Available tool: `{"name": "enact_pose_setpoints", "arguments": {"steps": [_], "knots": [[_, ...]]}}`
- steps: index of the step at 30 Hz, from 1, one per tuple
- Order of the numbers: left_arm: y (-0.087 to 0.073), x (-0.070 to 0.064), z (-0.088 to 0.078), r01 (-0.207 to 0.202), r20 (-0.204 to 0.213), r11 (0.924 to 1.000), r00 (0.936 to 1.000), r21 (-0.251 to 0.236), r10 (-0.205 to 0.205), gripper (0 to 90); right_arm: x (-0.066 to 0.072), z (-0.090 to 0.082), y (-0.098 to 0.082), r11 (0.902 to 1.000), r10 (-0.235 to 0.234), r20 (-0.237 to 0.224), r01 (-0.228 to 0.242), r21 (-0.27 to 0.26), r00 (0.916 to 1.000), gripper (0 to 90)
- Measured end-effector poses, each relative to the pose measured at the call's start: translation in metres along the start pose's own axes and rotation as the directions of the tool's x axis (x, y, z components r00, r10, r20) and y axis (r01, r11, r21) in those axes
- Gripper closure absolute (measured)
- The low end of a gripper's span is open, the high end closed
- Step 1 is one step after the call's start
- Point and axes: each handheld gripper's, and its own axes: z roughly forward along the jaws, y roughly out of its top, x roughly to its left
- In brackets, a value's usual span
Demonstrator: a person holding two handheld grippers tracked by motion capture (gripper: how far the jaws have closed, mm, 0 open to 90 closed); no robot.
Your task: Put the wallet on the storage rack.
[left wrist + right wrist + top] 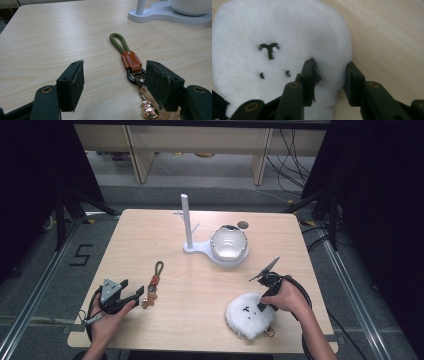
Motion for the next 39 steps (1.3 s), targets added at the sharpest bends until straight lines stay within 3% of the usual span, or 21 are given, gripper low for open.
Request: {"name": "enact_pose_setpoints", "arguments": {"steps": [4, 5, 6, 8, 9, 11, 12, 14, 15, 17, 18, 21, 25, 27, 30, 31, 39], "knots": [[0.000, 0.000, 0.001, 0.005, 0.004, 1.0000, 1.0000, -0.005, -0.005, 31.2, 0.001, -0.001, 0.000, 0.9997, 0.021, -0.044, -0.021, -0.007, 0.9988, 76.1], [0.000, 0.000, 0.000, 0.003, 0.001, 1.0000, 1.0000, -0.001, -0.003, 31.2, 0.001, -0.002, 0.001, 1.0000, 0.006, -0.048, -0.006, -0.002, 0.9988, 77.1], [0.000, 0.000, 0.000, 0.001, 0.000, 1.0000, 1.0000, 0.000, -0.001, 31.2, 0.001, 0.000, -0.001, 0.9999, 0.007, -0.016, -0.007, -0.014, 0.9998, 77.9], [0.000, 0.000, 0.000, -0.001, 0.000, 1.0000, 1.0000, 0.000, 0.001, 31.2, 0.000, -0.003, -0.001, 0.9998, 0.021, -0.038, -0.021, 0.000, 0.9990, 78.9], [0.000, 0.000, 0.000, 0.000, 0.002, 1.0000, 1.0000, -0.004, 0.000, 31.2, 0.000, -0.004, -0.001, 0.9997, 0.006, -0.040, -0.007, -0.022, 0.9992, 79.3], [0.000, 0.000, 0.000, 0.001, 0.005, 1.0000, 1.0000, -0.006, -0.001, 31.2, -0.001, -0.006, -0.002, 0.9988, 0.026, -0.046, -0.028, -0.041, 0.9986, 79.5], [0.000, 0.001, 0.000, -0.003, 0.005, 1.0000, 1.0000, -0.005, 0.003, 31.2, 0.000, -0.009, -0.003, 0.9972, 0.055, -0.047, -0.058, -0.048, 0.9974, 79.6], [0.000, 0.000, 0.000, 0.001, 0.003, 1.0000, 1.0000, -0.005, -0.001, 31.1, -0.001, -0.022, -0.005, 0.9968, 0.022, -0.035, -0.025, -0.077, 0.9992, 79.7], [0.000, 0.000, 0.000, 0.000, -0.002, 1.0000, 1.0000, 0.002, 0.000, 31.2, 0.004, -0.027, -0.006, 0.9957, 0.061, -0.040, -0.063, -0.068, 0.9973, 79.7], [0.000, 0.000, 0.000, -0.003, 0.000, 1.0000, 1.0000, 0.001, 0.003, 31.2, 0.005, -0.031, -0.006, 0.9960, 0.048, -0.033, -0.050, -0.074, 0.9983, 79.8], [0.000, -0.001, 0.000, -0.005, -0.001, 1.0000, 1.0000, 0.001, 0.005, 31.2, 0.006, -0.041, -0.007, 0.9943, 0.015, 0.028, -0.012, -0.106, 0.9995, 79.9], [0.000, 0.000, 0.000, -0.010, 0.002, 0.9999, 0.9999, 0.000, 0.010, 31.1, 0.010, -0.055, -0.006, 0.9931, -0.029, 0.072, 0.036, -0.112, 0.9970, 79.8], [0.000, 0.000, 0.000, -0.001, 0.003, 1.0000, 1.0000, -0.005, 0.001, 31.1, 0.015, -0.068, -0.003, 0.9891, -0.041, 0.129, 0.058, -0.135, 0.9908, 79.9], [0.000, 0.000, 0.000, -0.001, 0.004, 1.0000, 1.0000, -0.006, 0.001, 31.1, 0.016, -0.071, -0.001, 0.9895, -0.032, 0.138, 0.051, -0.135, 0.9900, 79.9], [0.000, 0.000, 0.000, 0.002, 0.004, 1.0000, 1.0000, -0.007, -0.002, 31.1, 0.020, -0.083, 0.004, 0.9860, -0.050, 0.166, 0.076, -0.149, 0.9847, 79.9], [0.000, 0.000, 0.000, 0.002, 0.004, 1.0000, 1.0000, -0.007, -0.002, 31.1, 0.018, -0.085, 0.005, 0.9787, -0.096, 0.186, 0.127, -0.162, 0.9779, 80.0], [0.000, 0.001, 0.000, -0.005, 0.006, 1.0000, 1.0000, -0.008, 0.005, 31.1, 0.025, -0.108, 0.017, 0.9721, -0.098, 0.229, 0.143, -0.186, 0.9684, 80.0]]}}
